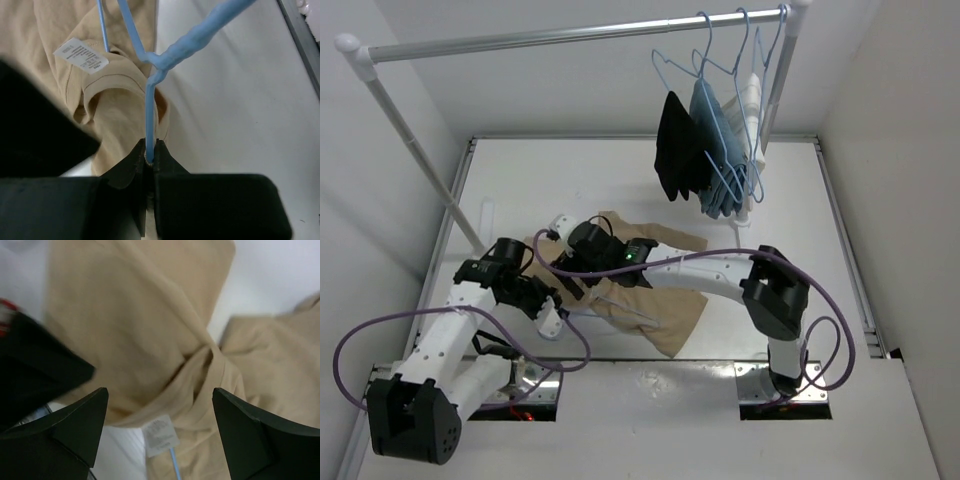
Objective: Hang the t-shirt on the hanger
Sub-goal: Place tshirt on hanger
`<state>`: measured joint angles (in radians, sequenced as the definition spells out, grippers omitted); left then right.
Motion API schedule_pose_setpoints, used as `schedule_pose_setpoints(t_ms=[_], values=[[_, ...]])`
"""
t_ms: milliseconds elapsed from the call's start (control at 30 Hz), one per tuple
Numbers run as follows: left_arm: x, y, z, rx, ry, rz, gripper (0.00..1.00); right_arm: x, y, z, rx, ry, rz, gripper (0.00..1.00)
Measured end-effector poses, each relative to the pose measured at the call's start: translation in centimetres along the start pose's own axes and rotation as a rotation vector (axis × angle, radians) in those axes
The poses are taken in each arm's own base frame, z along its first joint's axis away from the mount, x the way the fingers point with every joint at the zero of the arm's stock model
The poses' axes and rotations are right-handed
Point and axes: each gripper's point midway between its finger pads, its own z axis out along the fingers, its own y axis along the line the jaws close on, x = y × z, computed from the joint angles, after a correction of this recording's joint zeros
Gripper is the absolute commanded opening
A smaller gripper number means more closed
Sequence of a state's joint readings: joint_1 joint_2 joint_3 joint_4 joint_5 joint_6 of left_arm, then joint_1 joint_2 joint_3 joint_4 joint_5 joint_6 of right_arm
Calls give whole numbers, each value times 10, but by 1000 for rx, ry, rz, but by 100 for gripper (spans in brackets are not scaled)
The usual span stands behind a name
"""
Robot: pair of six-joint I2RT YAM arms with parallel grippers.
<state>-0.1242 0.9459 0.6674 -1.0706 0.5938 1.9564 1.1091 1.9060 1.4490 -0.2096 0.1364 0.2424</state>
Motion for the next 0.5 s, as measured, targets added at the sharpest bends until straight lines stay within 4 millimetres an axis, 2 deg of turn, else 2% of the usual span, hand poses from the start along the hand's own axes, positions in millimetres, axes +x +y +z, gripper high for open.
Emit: schedule_pose_setpoints(t_ms=[100, 267, 367, 433, 500], values=[[-2, -7, 0, -1, 7, 7, 0, 27, -10, 3, 10, 91, 64, 80], [-5, -20, 3, 13, 6, 2, 0, 26, -28, 11, 25, 110, 169, 64], [-6, -20, 3, 11, 6, 3, 0, 23, -34, 30, 30, 133, 200, 53], [-6, -20, 3, 11, 6, 3, 0, 28, -36, 43, 36, 155, 209, 53], [-6, -20, 3, 10, 6, 3, 0, 42, -37, 48, 41, 195, 211, 53]])
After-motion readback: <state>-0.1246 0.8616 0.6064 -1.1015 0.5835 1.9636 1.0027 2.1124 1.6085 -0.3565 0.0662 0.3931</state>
